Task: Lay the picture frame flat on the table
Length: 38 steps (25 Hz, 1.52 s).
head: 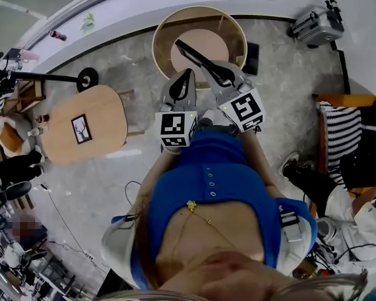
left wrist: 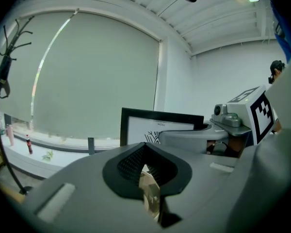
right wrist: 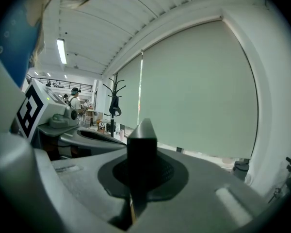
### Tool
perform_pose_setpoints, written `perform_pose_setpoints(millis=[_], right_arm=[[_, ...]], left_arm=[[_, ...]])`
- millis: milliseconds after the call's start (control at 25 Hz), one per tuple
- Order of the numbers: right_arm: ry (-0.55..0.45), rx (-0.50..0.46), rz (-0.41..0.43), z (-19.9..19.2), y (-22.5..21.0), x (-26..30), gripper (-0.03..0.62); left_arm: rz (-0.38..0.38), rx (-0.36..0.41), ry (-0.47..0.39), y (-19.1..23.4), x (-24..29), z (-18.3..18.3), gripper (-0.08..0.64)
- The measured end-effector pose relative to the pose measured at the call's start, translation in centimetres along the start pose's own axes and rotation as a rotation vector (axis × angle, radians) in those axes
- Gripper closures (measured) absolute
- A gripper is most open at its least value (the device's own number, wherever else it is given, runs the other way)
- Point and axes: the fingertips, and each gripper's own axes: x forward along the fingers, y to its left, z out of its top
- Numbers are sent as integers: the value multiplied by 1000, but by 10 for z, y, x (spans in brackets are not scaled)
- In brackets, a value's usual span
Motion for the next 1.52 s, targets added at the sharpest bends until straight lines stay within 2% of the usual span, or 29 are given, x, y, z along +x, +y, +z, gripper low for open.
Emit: perform_pose_setpoints(millis=[160,360,560,720,920,1040,1200,1400,1520], right_arm=[[11,3,-15,0,-12,13,581],[31,29,-91,-1,-33,44,580],[37,93,-199,6,-55,89,580],[43,100,-259,13,-80,131,580],[82,92,-320,11,-101,179,580],[89,118,-327,8,-103,208,580],[98,168,-337,-2,-108,234,580],[186,142,-318,-18,-122,241,580],[211,118,-271,-25,-134,248,580]], left_arm=[[-10,-15,-3,10,14,6,560],[-67,-5,8,40,40,12,560],[-174,-7,27,81,76,23,560],[-272,23,41,113,116,38,560],[-346,23,88,156,155,39,560],[-382,18,107,181,166,38,560],[-374,-10,128,211,185,29,560],[-336,-48,152,217,204,23,560],[-317,-51,164,210,216,19,560]])
